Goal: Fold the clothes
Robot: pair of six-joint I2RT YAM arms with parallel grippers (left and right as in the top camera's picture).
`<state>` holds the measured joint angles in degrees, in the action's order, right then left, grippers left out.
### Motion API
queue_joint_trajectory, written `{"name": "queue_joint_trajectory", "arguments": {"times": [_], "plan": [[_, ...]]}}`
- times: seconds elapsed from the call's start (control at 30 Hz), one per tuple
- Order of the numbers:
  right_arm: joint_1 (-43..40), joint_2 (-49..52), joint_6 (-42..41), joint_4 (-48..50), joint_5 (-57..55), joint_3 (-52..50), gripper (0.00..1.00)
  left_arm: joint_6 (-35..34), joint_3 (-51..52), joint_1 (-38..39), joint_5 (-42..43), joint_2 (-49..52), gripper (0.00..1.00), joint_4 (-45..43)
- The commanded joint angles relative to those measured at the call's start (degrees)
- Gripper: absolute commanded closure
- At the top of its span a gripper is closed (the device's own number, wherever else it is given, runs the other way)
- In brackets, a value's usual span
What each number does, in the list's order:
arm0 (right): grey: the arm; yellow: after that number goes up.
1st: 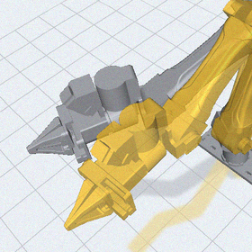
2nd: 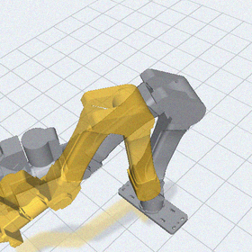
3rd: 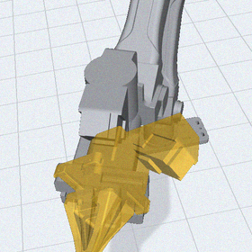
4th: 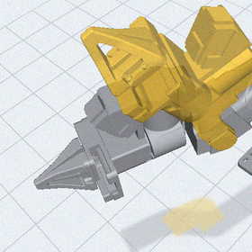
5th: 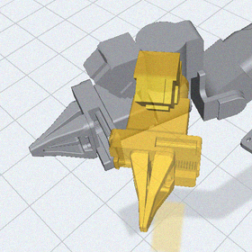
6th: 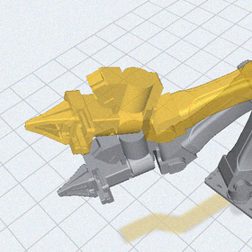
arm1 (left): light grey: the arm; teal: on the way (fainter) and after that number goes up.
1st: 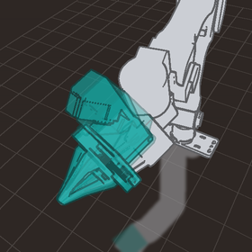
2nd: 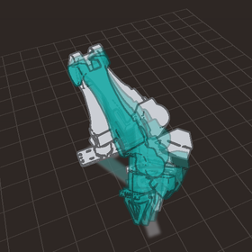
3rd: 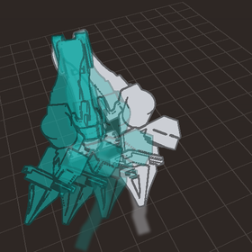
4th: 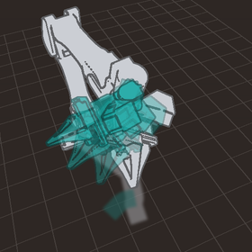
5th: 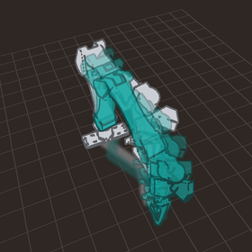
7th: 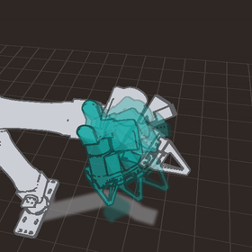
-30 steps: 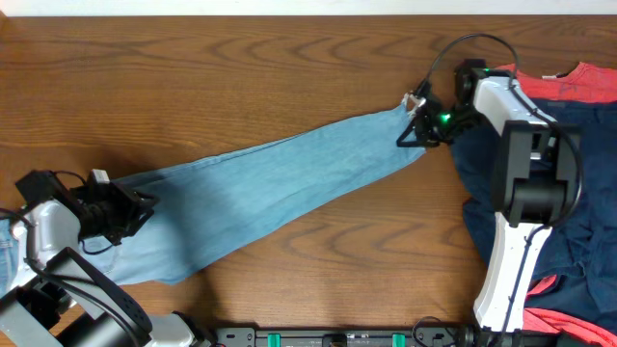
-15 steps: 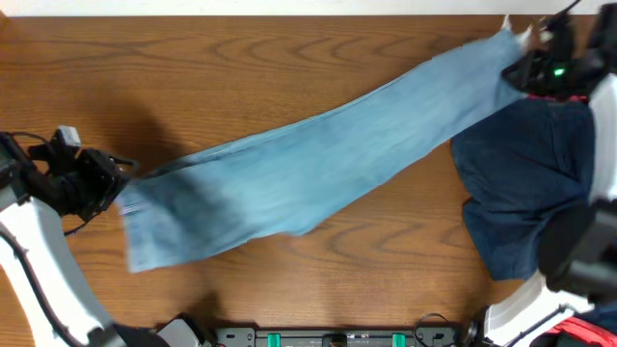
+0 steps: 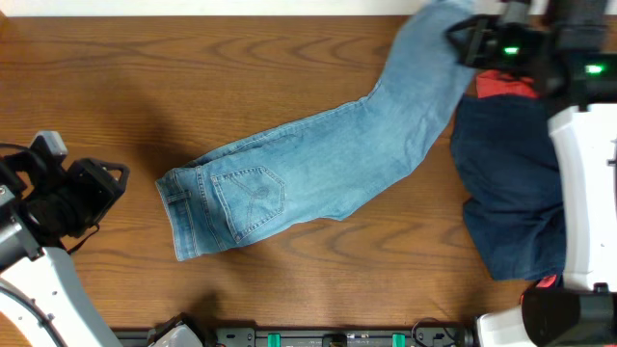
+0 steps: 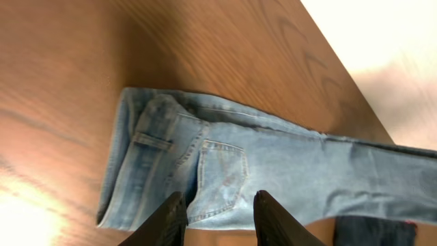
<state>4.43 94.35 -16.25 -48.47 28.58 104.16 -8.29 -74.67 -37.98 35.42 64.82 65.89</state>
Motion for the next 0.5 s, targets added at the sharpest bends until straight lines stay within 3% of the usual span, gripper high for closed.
{"name": "queue_joint_trajectory", "arguments": {"times": [0.0,0.2,0.47], "plan": [[8.7,-0.37,-4.79,-0.76,-2.8,0.94,0.99,-3.28,-1.44,0.07,-5.09,-0.72,0.66,0.52],[23.58,1.14,-10.05,-8.46,-24.83,0.94,0.97,-4.5,-3.32,0.02,-5.05,-0.59,0.66,0.7],[31.91,3.96,-8.79,-13.94,-28.37,0.94,0.95,-4.5,-4.72,0.02,-5.05,-0.52,0.66,0.94]]}}
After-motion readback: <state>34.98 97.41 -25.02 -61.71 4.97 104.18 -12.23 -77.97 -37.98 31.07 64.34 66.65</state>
